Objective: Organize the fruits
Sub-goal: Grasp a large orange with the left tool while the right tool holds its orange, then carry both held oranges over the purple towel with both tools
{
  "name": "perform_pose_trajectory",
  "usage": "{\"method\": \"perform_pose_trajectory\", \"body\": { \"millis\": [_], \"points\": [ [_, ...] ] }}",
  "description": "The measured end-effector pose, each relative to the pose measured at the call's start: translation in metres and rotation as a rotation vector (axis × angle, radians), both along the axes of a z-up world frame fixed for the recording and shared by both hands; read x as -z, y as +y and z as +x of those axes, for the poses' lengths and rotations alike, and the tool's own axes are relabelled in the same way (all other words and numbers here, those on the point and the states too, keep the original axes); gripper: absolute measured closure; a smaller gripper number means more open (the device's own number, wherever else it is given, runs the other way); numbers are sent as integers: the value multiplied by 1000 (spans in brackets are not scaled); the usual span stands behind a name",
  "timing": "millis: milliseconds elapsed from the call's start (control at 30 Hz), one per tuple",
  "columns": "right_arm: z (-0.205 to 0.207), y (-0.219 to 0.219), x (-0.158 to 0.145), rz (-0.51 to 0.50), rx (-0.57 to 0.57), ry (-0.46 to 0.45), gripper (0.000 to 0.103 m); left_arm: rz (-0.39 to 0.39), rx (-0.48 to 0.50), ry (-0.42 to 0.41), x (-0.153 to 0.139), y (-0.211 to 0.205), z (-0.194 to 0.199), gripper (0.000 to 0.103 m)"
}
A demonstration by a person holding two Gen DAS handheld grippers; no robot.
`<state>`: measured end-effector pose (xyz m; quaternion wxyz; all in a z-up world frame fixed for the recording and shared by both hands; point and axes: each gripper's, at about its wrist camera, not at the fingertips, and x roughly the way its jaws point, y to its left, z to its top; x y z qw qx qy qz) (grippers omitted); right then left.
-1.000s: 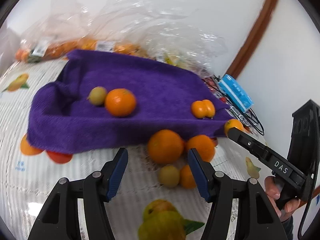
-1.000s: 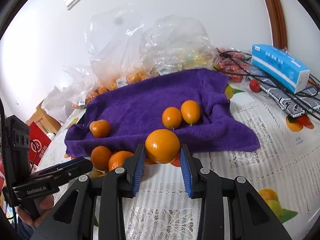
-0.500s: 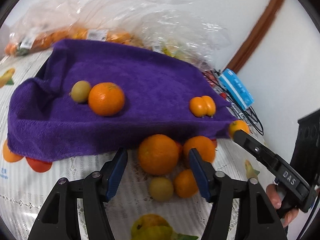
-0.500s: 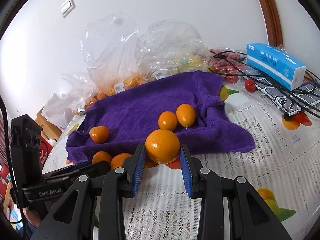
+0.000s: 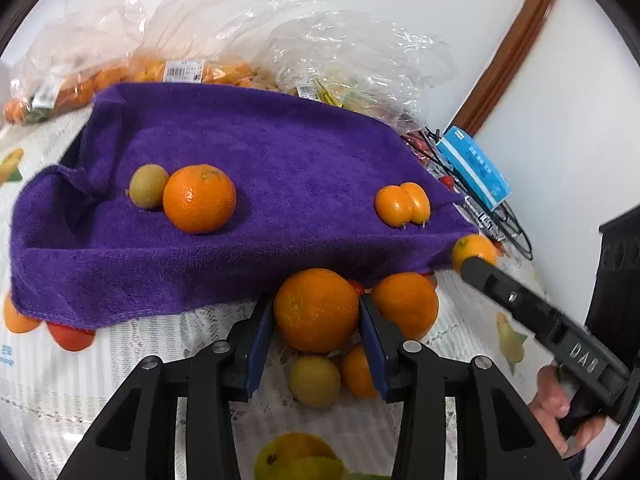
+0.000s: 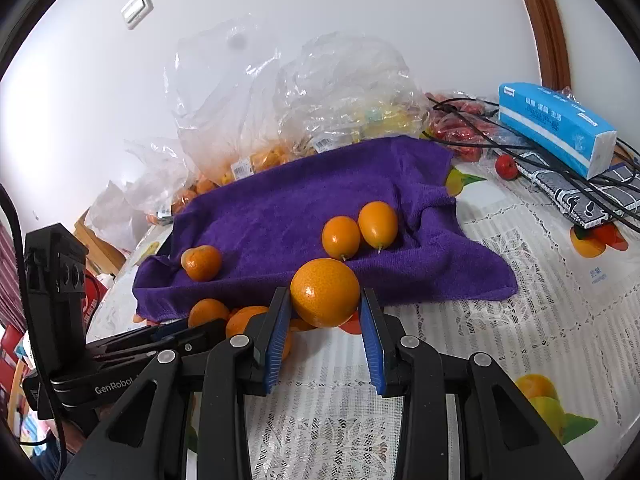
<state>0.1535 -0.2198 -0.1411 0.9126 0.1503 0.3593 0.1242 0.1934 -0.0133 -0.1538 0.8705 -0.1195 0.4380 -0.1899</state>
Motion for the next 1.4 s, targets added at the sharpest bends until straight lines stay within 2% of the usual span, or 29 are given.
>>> {"method": "perform_pose_trajectory", "body": {
  "millis": [133, 233, 500, 700, 933, 1033, 1167, 1400],
  "points": [
    [1, 2, 2, -11, -5, 9, 68, -7, -2, -7, -1, 0, 0, 64],
    [1, 4, 4, -22, -8, 11, 68, -48, 3, -13, -2, 4, -2, 64],
    [0, 2, 2, -23, 2, -4, 68, -80, -18, -71, -13, 11, -11, 64],
    [-1, 0, 0, -34, 17, -20, 68, -61, -42, -134, -25, 15, -19, 64],
    [-5, 9, -7, -55, -17, -47, 68, 4, -83, -194, -44, 21, -23, 64],
    [-4, 15, -18, -82, -18, -81, 68, 26, -111, -207, -56, 27, -21, 64],
    [3, 23, -43, -80, -41, -123, 68, 13, -140, -207, -71, 41, -11, 64],
    [25, 43, -84, -99, -84, -221, 68, 79, -215, -258, -95, 61, 16, 64]
  ]
}}
